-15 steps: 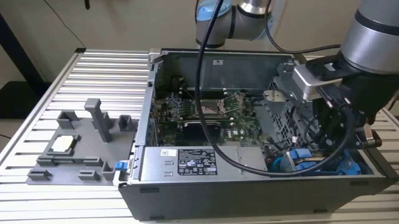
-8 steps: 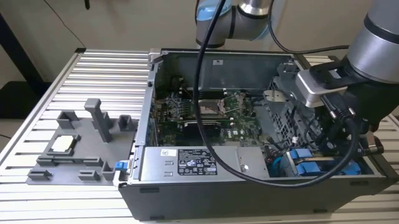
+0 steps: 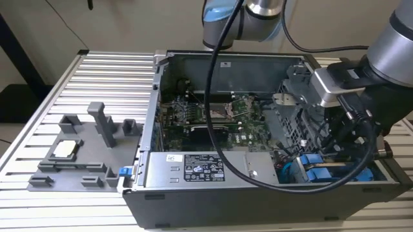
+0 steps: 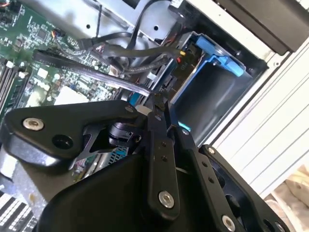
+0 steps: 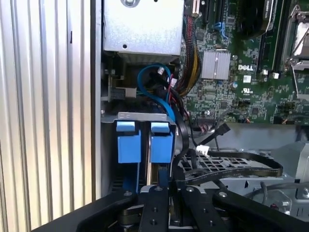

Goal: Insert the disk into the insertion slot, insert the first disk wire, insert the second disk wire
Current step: 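Insert the second disk wire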

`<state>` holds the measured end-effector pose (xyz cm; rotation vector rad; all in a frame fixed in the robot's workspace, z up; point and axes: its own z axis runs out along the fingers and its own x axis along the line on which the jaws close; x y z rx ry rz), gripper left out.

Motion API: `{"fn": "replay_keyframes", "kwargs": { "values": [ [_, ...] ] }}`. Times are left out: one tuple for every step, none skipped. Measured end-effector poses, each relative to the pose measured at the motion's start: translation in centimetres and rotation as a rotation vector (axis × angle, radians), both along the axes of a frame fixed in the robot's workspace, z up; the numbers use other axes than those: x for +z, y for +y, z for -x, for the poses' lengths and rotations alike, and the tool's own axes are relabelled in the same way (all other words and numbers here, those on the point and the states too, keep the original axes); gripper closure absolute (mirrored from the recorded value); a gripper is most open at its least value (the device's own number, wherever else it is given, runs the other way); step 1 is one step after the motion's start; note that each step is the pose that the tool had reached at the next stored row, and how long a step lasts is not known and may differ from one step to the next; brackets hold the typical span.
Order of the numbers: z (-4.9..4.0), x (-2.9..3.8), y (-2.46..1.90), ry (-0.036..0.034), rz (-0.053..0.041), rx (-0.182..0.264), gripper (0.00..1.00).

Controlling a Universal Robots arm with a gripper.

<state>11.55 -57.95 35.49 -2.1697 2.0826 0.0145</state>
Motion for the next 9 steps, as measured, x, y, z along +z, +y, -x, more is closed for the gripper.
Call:
{"fn": "replay_keyframes", "kwargs": {
  "values": [
    [-0.21, 0.0, 0.0, 0.0134, -0.0001, 0.0, 0.84],
    [-0.44, 0.0, 0.0, 0.026, 0.0, 0.0, 0.84],
    [-0.66, 0.0, 0.0, 0.0383, -0.0001, 0.0, 0.84],
    [-0.9, 0.0, 0.0, 0.0518, -0.0001, 0.0, 0.84],
    [-1.12, 0.0, 0.0, 0.0635, -0.0003, 0.0, 0.84],
    [-1.33, 0.0, -0.01, 0.0754, -0.0007, 0.0, 0.84],
    [-1.52, 0.0, -0.01, 0.0854, -0.0015, 0.0, 0.84],
    [-1.7, 0.0, -0.02, 0.0947, -0.0026, 0.0, 0.84],
    [-1.88, 0.0, -0.03, 0.1034, -0.0036, 0.0, 0.84]
  ]
}}
